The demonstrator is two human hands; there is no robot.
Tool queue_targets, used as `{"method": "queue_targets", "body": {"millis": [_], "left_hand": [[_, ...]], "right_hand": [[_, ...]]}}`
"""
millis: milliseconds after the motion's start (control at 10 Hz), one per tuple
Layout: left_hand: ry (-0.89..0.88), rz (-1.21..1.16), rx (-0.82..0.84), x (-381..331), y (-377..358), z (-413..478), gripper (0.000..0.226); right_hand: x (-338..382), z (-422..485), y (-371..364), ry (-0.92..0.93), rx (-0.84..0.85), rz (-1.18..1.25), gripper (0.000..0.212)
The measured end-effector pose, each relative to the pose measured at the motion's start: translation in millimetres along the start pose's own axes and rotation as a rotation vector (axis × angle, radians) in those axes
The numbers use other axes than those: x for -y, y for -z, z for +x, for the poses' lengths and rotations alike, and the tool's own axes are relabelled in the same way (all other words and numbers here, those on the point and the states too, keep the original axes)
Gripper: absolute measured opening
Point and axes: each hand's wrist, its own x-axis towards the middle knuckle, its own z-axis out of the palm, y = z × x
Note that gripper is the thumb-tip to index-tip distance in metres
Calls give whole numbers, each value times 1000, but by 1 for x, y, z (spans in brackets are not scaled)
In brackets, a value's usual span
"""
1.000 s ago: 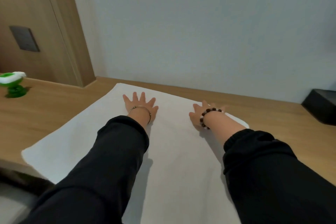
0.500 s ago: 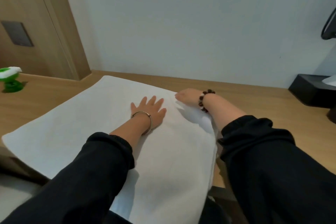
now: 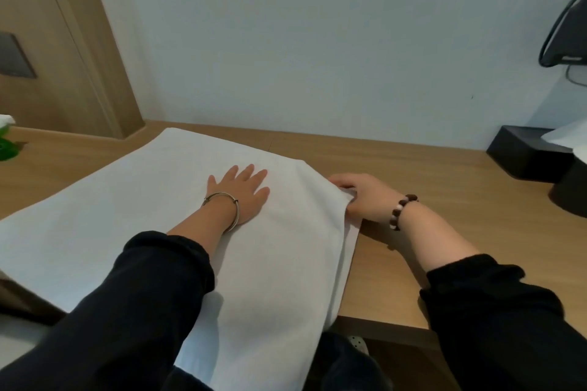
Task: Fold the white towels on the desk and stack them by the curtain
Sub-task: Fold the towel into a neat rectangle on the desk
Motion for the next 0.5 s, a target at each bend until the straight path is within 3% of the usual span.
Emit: {"method": "queue_targets", "body": {"millis": [100,200,300,400,500], "left_hand": [[-6,-4,-2,0,1,-1,53],[-7,-7,-6,0,0,-1,53],[-6,-12,-9,-1,0,-1,53],[-8,-18,-13,0,0,-1,53],[-11,-20,-13,0,0,-1,53]], "right_hand": [[-5,1,0,-14,-221,-132,25],[-11,-4,6,-19,-147,-68,30],[-6,-7,6,-18,19,-50,59],[1,-1,-4,93,-46,-236,51],[-6,7,-11,69,-323,-209,34]]}}
